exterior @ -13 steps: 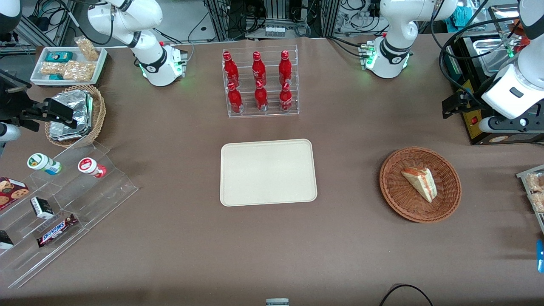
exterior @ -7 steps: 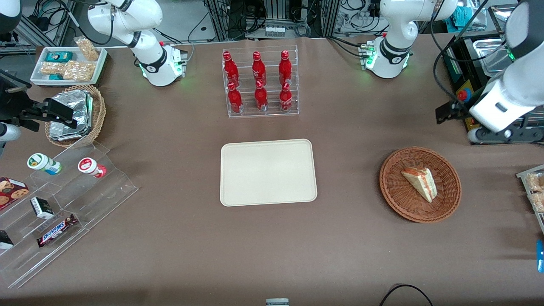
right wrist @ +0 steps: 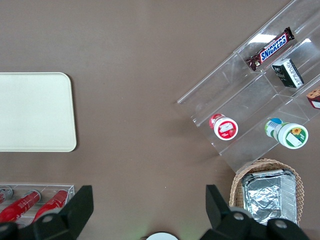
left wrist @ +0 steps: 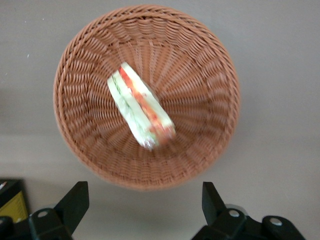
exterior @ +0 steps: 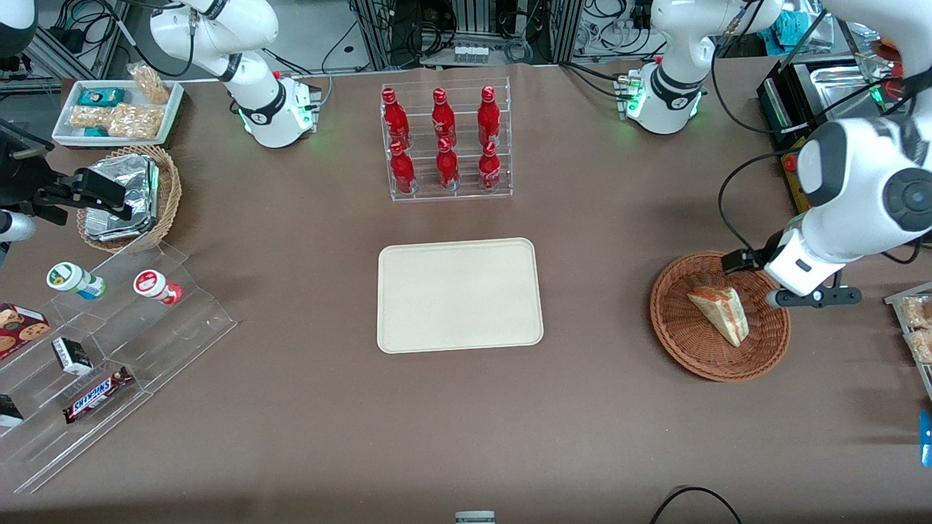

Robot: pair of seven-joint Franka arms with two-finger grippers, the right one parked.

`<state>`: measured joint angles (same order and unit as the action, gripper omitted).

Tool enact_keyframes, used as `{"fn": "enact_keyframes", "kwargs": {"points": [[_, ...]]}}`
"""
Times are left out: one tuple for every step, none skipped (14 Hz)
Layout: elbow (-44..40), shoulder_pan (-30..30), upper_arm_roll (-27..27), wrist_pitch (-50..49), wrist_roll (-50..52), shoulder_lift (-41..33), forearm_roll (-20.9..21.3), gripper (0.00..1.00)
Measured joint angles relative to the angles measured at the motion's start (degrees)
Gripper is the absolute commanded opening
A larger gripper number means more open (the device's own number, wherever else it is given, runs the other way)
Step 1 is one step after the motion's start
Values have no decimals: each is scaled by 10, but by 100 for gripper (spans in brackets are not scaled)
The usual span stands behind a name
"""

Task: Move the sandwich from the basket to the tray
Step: 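Move the left gripper down over the wrapped sandwich in the wicker basket, then close the left gripper on the wrapped sandwich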

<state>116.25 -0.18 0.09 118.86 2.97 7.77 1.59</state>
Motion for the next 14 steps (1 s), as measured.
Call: {"fn": "enact_keyframes", "kwargs": {"points": [[24, 4, 0, 45, 11, 5, 0, 100], [42, 7, 1, 84, 36, 12, -1, 100], [53, 8, 1, 112, 75, 18, -1, 100], [59, 8, 1, 130, 122, 24, -1, 100], [59, 8, 0, 139, 177, 30, -2, 100], [59, 8, 0, 144, 238, 34, -2, 100], [59, 8, 0, 148, 296, 38, -2, 100], [59, 8, -1, 156, 350, 43, -3, 100], [59, 8, -1, 168, 396, 49, -3, 100], [59, 8, -2, 180, 425, 57, -3, 100], [60, 8, -2, 189, 440, 67, -3, 100], [60, 8, -2, 193, 448, 77, -3, 100], [59, 8, -2, 196, 451, 87, -3, 89], [59, 8, -2, 199, 453, 96, -3, 62]]}}
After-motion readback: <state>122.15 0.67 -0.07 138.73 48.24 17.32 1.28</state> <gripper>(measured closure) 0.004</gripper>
